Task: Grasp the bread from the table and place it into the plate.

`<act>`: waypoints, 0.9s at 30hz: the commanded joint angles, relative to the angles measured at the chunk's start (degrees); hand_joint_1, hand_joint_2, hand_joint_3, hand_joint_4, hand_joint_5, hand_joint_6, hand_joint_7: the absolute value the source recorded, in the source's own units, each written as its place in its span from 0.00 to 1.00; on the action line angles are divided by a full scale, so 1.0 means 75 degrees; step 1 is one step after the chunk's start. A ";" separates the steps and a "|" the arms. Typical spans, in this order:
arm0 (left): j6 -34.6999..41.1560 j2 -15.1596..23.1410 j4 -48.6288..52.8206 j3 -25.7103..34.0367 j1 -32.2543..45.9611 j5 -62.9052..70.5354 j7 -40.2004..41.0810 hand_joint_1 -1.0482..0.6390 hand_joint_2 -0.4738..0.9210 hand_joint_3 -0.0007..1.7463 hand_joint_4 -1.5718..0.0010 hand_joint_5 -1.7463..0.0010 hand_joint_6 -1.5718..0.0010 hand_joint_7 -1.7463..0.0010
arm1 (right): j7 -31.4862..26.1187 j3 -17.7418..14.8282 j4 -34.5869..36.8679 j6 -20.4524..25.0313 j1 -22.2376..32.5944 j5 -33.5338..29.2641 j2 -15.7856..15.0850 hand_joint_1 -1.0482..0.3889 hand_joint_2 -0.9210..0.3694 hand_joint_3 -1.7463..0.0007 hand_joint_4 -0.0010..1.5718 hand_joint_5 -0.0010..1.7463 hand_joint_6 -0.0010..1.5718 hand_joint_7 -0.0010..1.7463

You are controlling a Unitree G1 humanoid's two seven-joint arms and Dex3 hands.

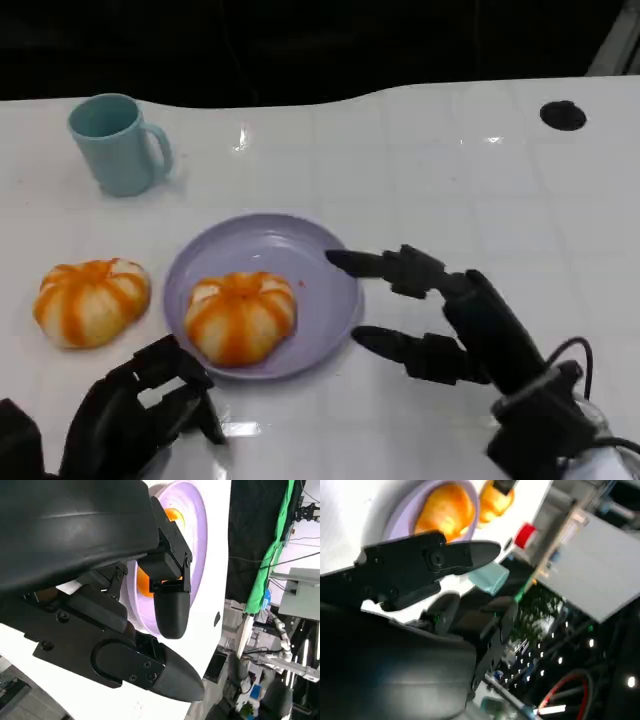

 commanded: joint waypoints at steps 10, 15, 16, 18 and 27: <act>0.0210 0.0026 -0.0232 -0.0083 0.0226 0.0042 0.0164 0.00 0.89 0.00 0.51 0.04 0.55 0.21 | 0.1906 -0.0688 -0.1368 0.0479 0.1914 0.2450 0.0075 0.54 0.34 0.32 0.44 0.92 0.46 0.78; 0.0196 0.0046 -0.0224 -0.0113 0.0222 0.0038 0.0151 0.00 0.90 0.00 0.51 0.04 0.54 0.21 | 0.2521 -0.0901 -0.1708 0.0521 0.2590 0.3028 0.0059 0.53 0.31 0.35 0.46 0.99 0.42 0.87; 0.0220 0.0045 -0.0228 -0.0110 0.0220 0.0013 0.0134 0.01 0.89 0.00 0.51 0.04 0.54 0.21 | 0.2602 -0.0943 -0.1762 0.0511 0.2692 0.3071 0.0067 0.53 0.30 0.35 0.46 1.00 0.41 0.89; 0.0231 0.0045 -0.0225 -0.0105 0.0214 -0.0004 0.0123 0.01 0.89 0.00 0.51 0.04 0.53 0.23 | 0.2723 -0.1041 -0.1820 0.0455 0.2835 0.3122 0.0108 0.52 0.29 0.37 0.47 1.00 0.41 0.91; 0.0290 0.0086 -0.0266 -0.0056 0.0249 -0.0073 0.0073 0.02 0.89 0.00 0.52 0.04 0.47 0.29 | 0.2789 -0.1323 -0.2555 0.1140 0.3445 0.3222 0.0212 0.54 0.32 0.34 0.50 1.00 0.40 0.94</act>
